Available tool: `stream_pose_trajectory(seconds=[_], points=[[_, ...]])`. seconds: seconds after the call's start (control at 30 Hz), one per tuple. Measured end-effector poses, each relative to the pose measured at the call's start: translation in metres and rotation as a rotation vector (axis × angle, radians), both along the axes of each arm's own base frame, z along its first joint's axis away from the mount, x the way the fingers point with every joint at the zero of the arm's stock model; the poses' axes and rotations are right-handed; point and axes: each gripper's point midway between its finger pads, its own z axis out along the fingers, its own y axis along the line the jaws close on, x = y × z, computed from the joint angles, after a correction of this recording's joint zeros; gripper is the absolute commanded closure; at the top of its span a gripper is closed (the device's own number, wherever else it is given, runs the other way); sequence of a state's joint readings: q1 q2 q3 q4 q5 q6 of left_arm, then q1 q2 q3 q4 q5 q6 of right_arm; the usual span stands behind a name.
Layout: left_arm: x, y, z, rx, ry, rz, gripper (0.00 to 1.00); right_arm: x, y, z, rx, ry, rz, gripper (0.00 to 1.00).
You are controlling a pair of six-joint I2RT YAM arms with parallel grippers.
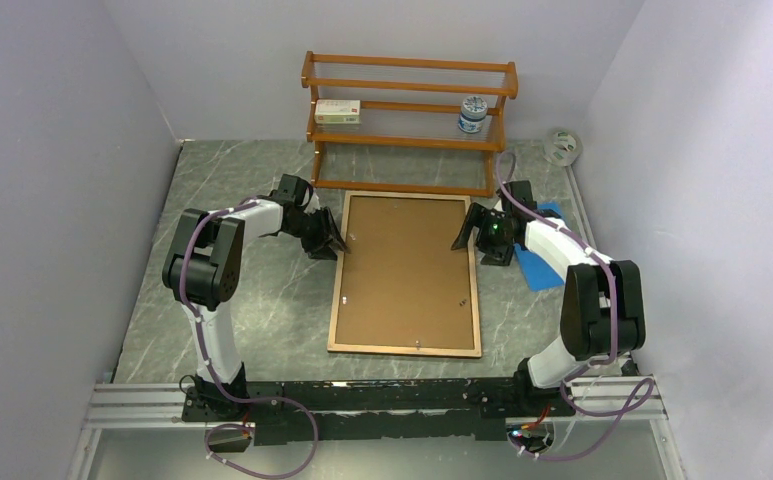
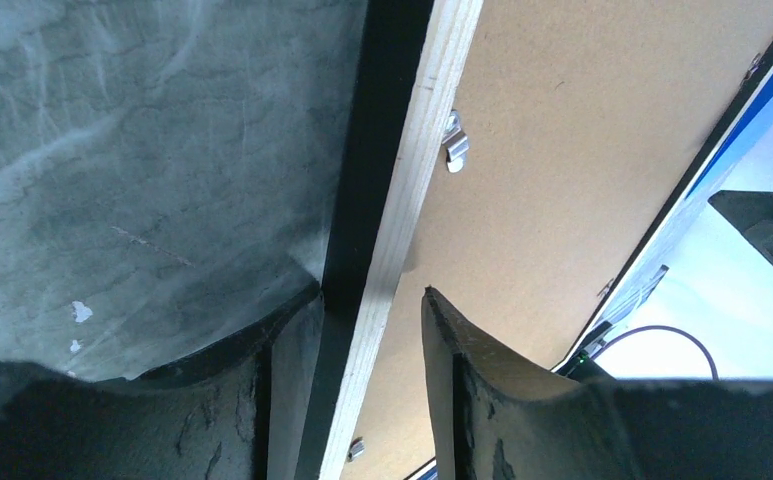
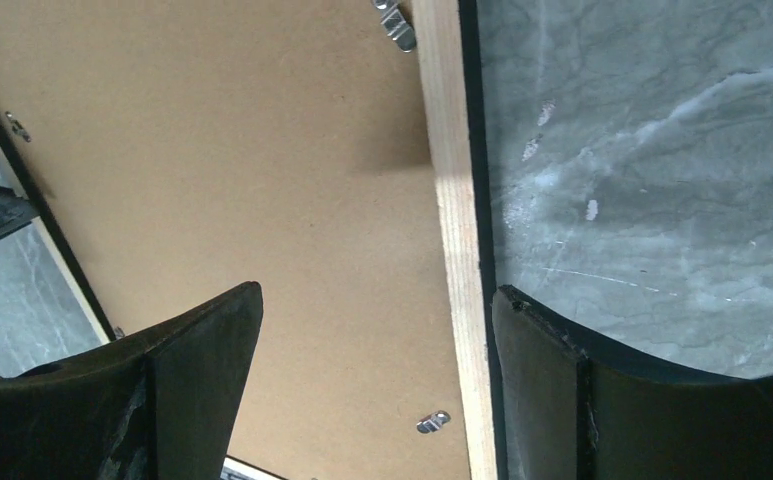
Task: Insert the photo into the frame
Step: Install the photo frame at the center of the board.
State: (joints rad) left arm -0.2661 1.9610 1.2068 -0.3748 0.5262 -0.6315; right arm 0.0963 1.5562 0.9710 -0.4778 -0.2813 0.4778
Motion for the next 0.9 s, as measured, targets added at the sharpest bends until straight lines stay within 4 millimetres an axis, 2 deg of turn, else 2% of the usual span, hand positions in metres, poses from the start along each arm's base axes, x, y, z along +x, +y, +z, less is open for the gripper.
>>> stream_pose_trajectory(seconds=[0.23, 0.4, 0.6, 0.77, 0.9], points=[[0.000, 0.000, 0.000, 0.001, 0.006, 0.005, 0.56, -0.008, 0.000, -0.014, -0.016, 0.040, 0.002, 0.12], [-0.001, 0.001, -0.001, 0.007, 0.008, 0.008, 0.58, -0.017, 0.011, -0.024, 0.000, 0.076, 0.042, 0.13], [0.000, 0.004, -0.003, 0.023, 0.010, 0.016, 0.60, -0.020, 0.017, -0.027, -0.034, 0.070, 0.076, 0.13], [0.001, 0.009, -0.003, 0.047, 0.013, 0.025, 0.58, -0.024, 0.023, -0.031, -0.083, 0.068, 0.096, 0.11], [0.002, 0.010, -0.003, 0.052, 0.011, 0.025, 0.55, -0.031, 0.021, -0.031, -0.190, 0.063, 0.077, 0.10]])
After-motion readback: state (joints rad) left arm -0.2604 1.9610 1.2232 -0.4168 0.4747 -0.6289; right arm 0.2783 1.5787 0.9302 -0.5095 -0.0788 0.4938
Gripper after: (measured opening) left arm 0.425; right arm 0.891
